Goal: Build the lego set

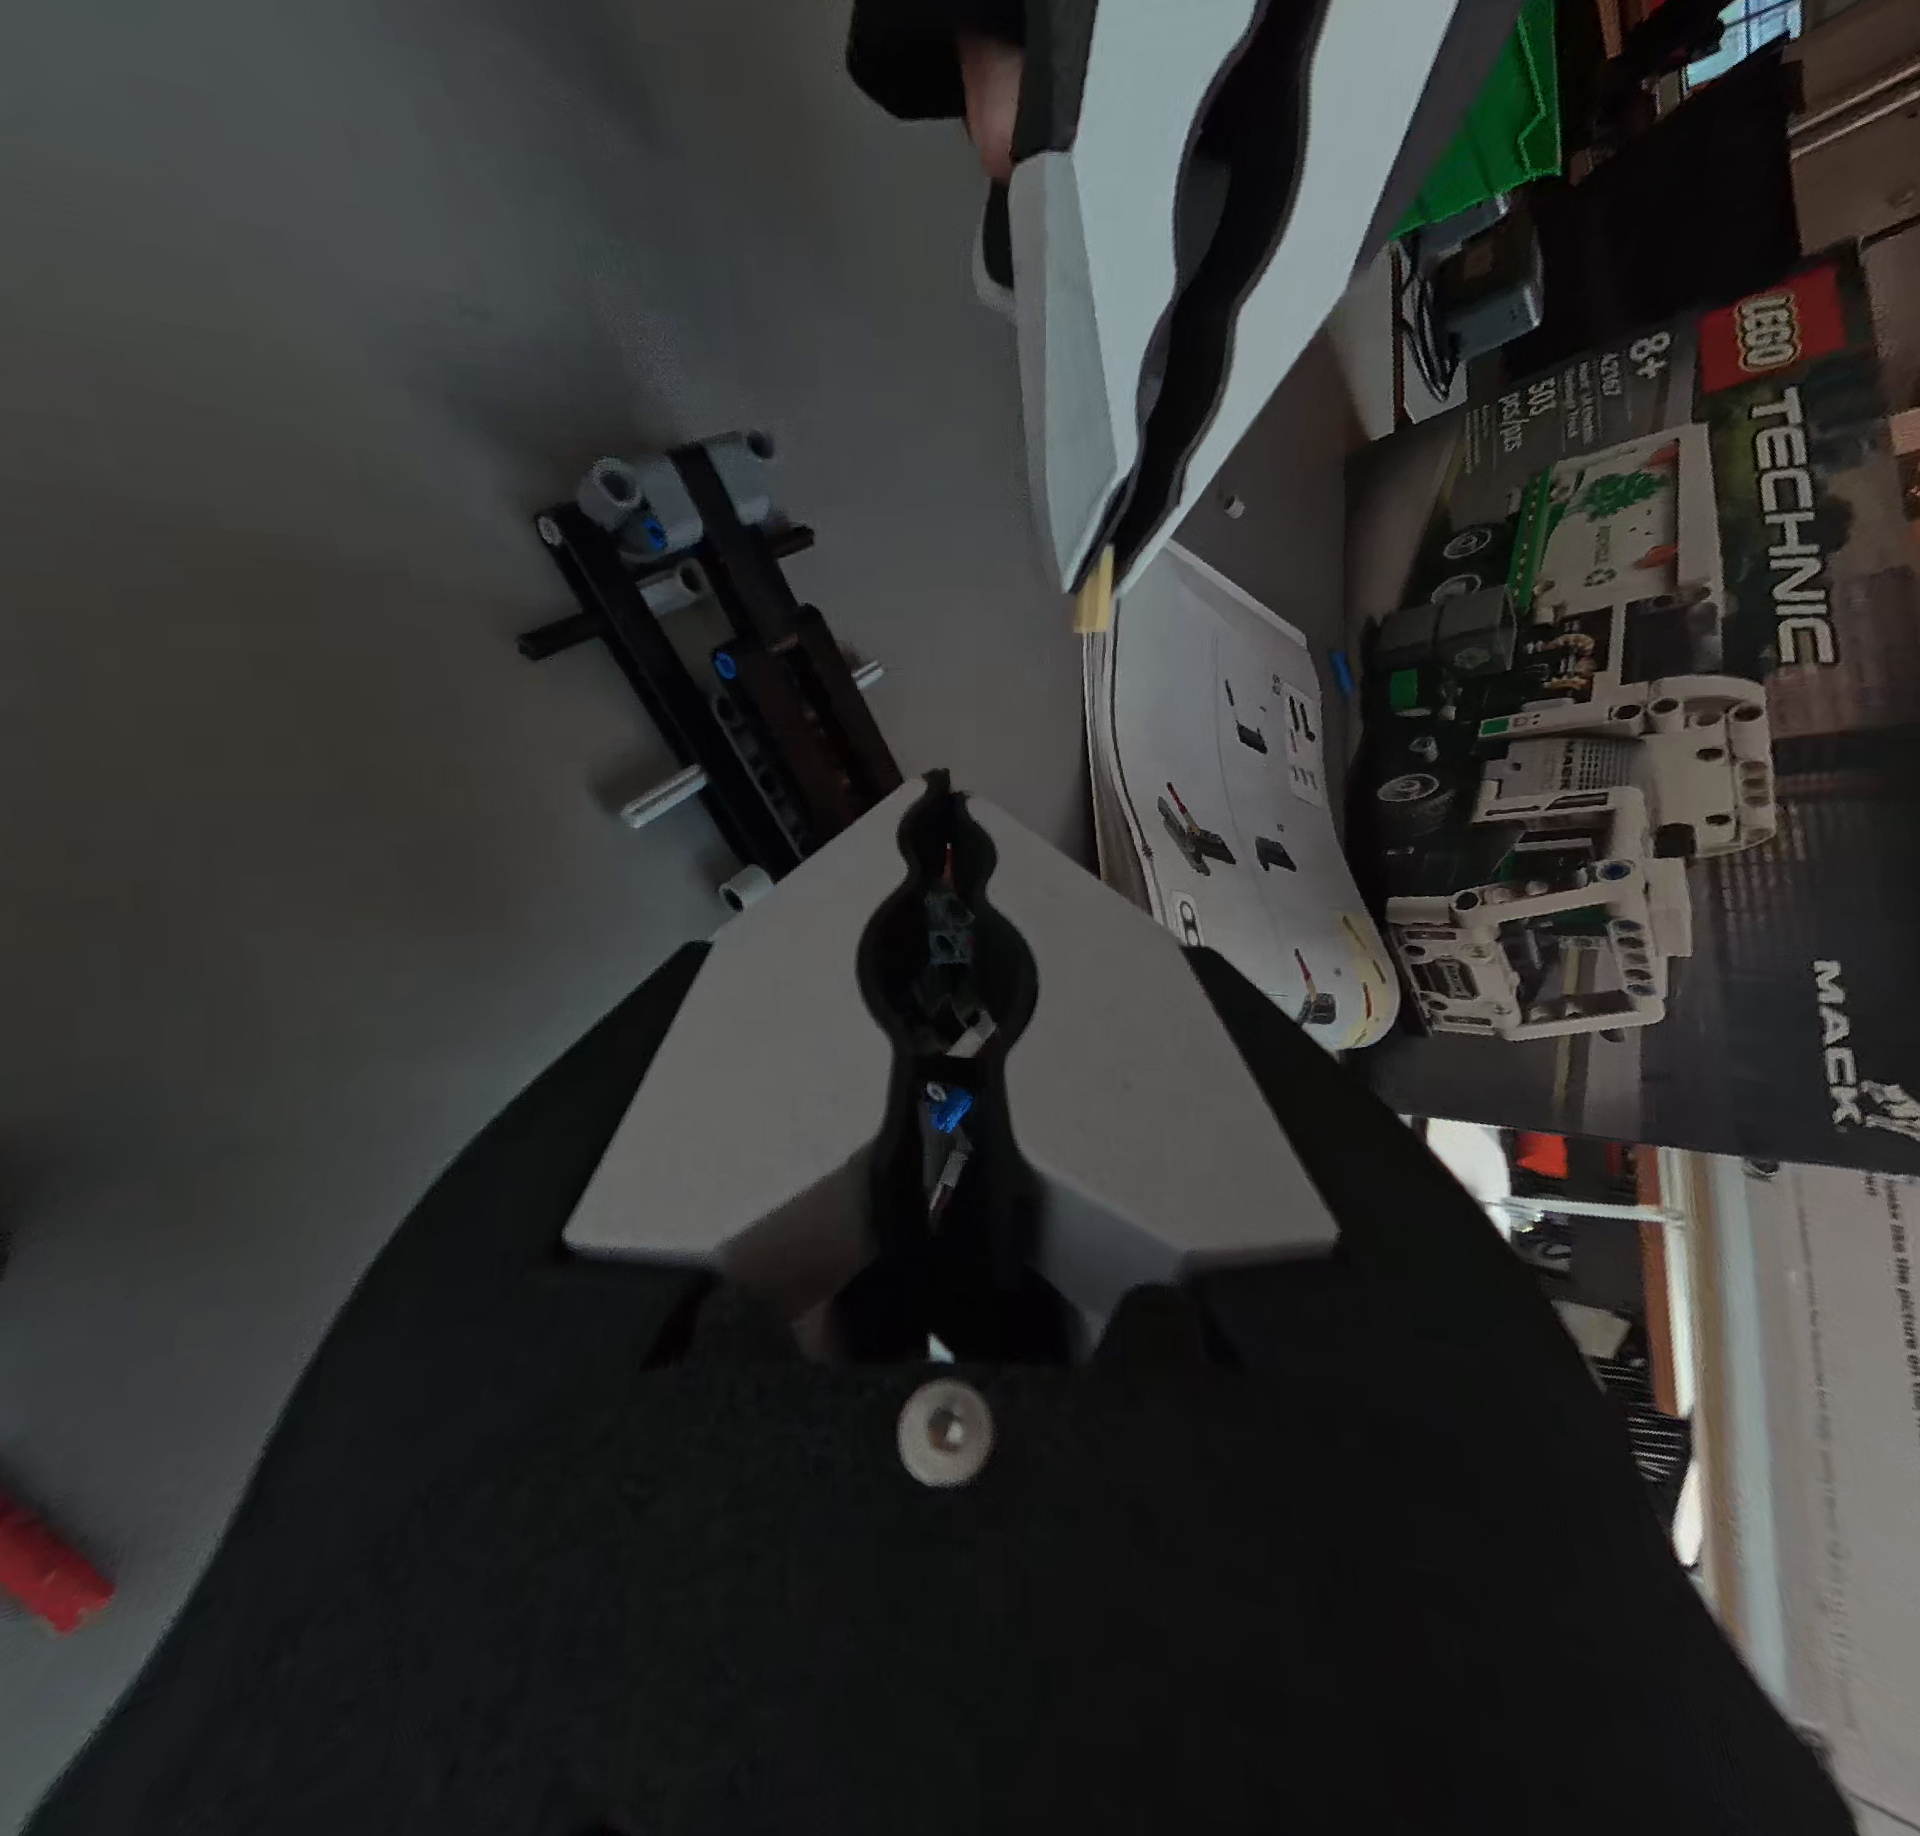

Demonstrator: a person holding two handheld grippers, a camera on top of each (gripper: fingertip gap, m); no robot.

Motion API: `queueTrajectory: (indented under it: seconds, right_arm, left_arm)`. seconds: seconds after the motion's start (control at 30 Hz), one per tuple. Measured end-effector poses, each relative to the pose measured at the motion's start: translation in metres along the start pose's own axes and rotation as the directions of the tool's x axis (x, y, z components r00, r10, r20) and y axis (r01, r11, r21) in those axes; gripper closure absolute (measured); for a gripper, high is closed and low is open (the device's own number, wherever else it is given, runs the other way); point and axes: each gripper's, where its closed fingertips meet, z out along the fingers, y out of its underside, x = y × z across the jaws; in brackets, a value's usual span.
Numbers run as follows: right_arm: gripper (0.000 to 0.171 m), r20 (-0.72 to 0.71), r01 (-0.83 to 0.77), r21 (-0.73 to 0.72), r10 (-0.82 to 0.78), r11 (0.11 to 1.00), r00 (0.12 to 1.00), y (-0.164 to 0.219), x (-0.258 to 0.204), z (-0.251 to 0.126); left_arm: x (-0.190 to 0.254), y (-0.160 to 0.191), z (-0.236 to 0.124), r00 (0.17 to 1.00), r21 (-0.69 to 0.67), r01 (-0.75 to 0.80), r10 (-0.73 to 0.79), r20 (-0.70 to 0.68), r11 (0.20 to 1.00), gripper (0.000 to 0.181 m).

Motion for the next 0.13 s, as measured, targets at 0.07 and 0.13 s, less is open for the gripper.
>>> queueTrajectory:
  seconds: [0.07, 0.13]
  right_arm:
    - [0.171, 0.039, -0.147, 0.02, 0.146, 0.989, 0.988, 0.003, 0.008, -0.002]
    - [0.171, 0.068, -0.298, 0.065, 0.293, 0.952, 0.954, 0.0, 0.024, -0.006]
  left_arm:
    - [-0.019, 0.009, -0.016, 0.999, -0.052, 0.031, -0.028, 0.04, 0.998, 0.176]
    - [-0.043, 0.015, -0.043, 0.985, -0.073, 0.074, -0.061, 0.164, 0.995, 0.176]
